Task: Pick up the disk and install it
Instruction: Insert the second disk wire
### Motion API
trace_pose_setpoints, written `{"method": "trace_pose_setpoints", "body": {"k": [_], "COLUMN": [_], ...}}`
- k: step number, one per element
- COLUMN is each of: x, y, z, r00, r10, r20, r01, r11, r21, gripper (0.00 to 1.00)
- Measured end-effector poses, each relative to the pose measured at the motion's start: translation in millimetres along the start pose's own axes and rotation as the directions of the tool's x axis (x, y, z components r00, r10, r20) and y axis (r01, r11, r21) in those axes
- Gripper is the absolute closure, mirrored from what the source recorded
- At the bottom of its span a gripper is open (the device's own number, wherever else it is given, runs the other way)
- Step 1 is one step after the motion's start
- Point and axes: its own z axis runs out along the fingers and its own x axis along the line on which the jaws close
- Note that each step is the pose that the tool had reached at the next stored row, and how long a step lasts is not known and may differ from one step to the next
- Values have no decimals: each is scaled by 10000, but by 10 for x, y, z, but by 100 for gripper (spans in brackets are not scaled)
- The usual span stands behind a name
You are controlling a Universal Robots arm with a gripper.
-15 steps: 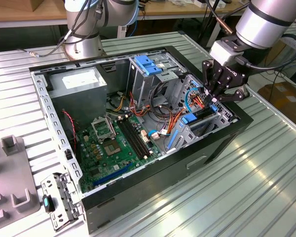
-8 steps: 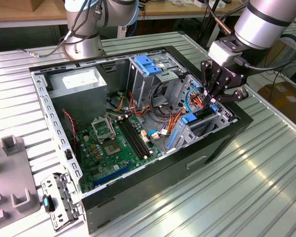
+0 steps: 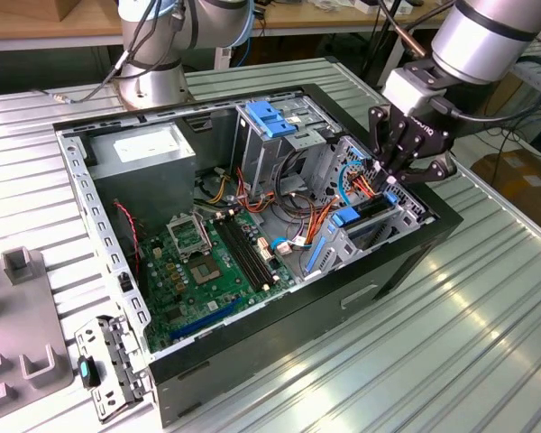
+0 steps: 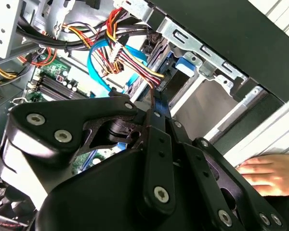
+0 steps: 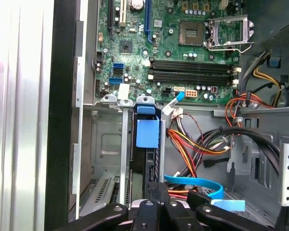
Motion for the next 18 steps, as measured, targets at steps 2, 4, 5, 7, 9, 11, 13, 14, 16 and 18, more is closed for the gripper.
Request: {"method": "trace_pose_setpoints", "body": {"k": [2,4,5,7,9,11,13,14,16,18], "x": [-2,-3,-3,-4,-5,-7,-10,-12,-14,-16], "y": [9,36,46,52,53,55,56,56,57,58], "z": [-49,-50,-51,-63,-96,-152,-223,-272,-340,-405], "r00": [10000,10000,10000,10000,10000,10000,10000,10000,10000,10000], "r10": [1,0,0,-1,-1,0,0,0,0,0], "r20": [5,4,4,1,4,4,4,3,5,3], "r01": [-1,0,0,1,1,0,0,0,0,0], "r11": [10000,10000,10000,10000,10000,10000,10000,10000,10000,10000], "r21": [0,-2,-2,-2,-2,-2,-2,-3,-2,-2], "gripper": [89,89,89,89,89,89,89,89,89,89]}}
